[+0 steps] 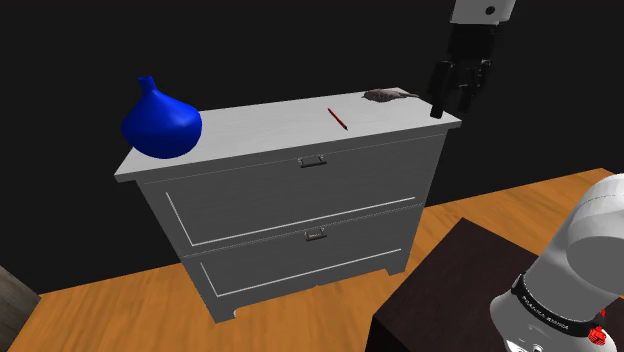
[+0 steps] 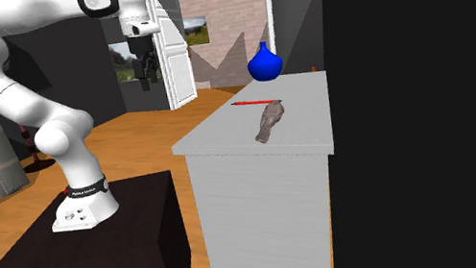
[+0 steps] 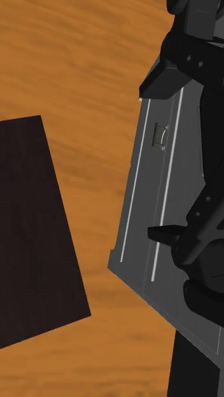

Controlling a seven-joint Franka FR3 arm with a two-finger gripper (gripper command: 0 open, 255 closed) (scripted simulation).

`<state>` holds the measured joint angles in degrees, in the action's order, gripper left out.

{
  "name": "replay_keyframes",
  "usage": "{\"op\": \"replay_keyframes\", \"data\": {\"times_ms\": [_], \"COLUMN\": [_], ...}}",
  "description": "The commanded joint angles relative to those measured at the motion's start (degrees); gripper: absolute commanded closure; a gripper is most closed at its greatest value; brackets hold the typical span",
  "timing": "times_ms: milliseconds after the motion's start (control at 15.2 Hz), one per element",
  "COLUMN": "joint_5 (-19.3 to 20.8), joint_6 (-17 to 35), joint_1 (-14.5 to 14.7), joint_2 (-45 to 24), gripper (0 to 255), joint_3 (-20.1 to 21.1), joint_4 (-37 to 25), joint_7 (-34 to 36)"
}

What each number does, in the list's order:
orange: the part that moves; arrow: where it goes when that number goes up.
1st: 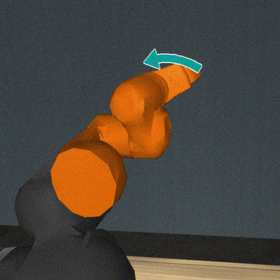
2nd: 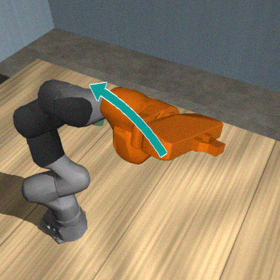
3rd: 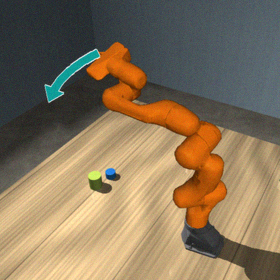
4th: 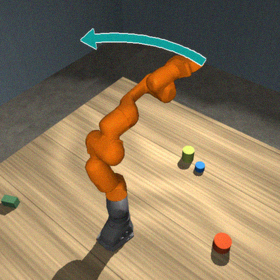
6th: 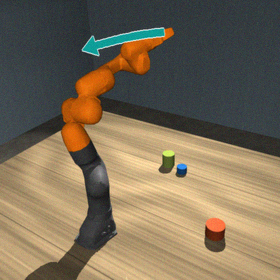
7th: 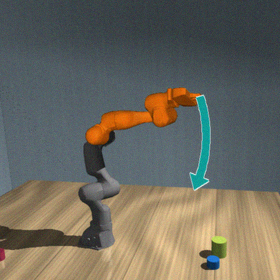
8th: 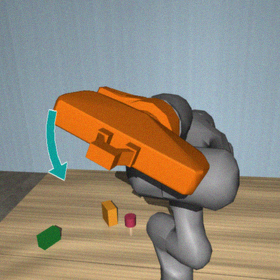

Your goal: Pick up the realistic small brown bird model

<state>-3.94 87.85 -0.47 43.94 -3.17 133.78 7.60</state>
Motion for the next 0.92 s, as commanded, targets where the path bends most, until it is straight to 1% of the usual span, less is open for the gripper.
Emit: {"op": "replay_keyframes", "data": {"times_ms": [0,264,462,660,858], "joint_5": [0.0,3.7,5.7,6.8,6.9], "joint_6": [0.0,3.5,6.3,9.1,11.5], "joint_1": [0.0,0.5,1.1,2.1,3.4], "joint_2": [0.0,-3.3,-6.9,-11.3,-16.5], "gripper": [0,0,0,0,0], "joint_3": [0.0,-5.8,-10.0,-14.2,-18.3], "joint_4": [0.0,-0.8,-2.5,-5.2,-8.7], "joint_7": [0.0,-10.7,-18.7,-26.7,-34.8]}}
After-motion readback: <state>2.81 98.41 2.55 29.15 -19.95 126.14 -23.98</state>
